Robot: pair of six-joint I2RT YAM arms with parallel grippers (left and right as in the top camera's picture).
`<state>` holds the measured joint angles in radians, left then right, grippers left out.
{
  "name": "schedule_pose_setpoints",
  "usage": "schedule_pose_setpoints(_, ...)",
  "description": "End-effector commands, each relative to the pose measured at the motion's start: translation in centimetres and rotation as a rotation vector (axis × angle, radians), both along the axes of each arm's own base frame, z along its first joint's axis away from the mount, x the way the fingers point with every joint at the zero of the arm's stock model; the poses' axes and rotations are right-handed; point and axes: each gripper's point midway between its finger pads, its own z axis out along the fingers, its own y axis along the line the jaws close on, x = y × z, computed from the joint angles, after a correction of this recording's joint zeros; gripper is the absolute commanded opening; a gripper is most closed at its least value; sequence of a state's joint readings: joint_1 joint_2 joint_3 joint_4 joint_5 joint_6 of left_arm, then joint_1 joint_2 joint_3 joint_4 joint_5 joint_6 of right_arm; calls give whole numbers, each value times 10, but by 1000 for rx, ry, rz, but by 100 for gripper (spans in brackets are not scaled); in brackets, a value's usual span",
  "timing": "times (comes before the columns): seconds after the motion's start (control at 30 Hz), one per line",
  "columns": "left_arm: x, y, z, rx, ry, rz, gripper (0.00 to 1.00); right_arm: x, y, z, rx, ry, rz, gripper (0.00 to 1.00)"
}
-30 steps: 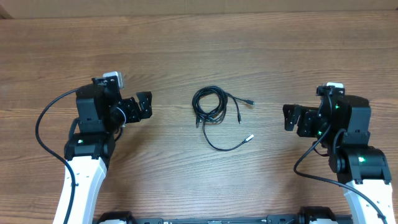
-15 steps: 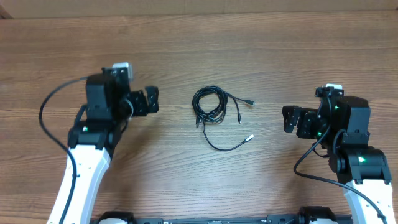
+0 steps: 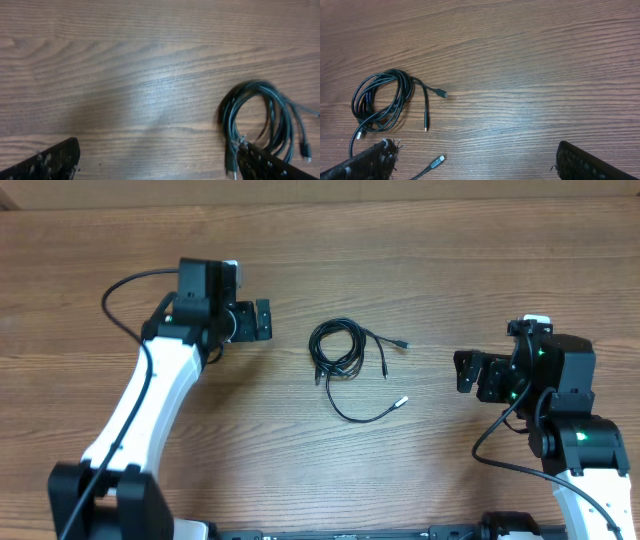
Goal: Untangle cables
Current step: 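Raise both arms and move the left gripper toward the cable bundle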
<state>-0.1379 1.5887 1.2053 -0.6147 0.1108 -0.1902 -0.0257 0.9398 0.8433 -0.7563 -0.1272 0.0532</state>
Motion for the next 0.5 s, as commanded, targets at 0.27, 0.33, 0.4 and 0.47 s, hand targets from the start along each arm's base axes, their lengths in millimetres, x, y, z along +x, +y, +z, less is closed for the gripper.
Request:
schedule_pose_setpoints(0.27,30,-16,-5,39,106,-90,100,3,0,12,8,-33,-3,100)
schedule_pose_setpoints(0.33,29,-20,-14,24,133,-101,100,3,0,12,8,-33,-3,100)
schedule_pose_setpoints(0.4,29,-25,-25,15,158,-113,100,4,0,12,8,-34,-3,100)
schedule_pose_setpoints(0.47,32,-30,-33,17,163,-123,100,4,0,12,8,-34,-3,100)
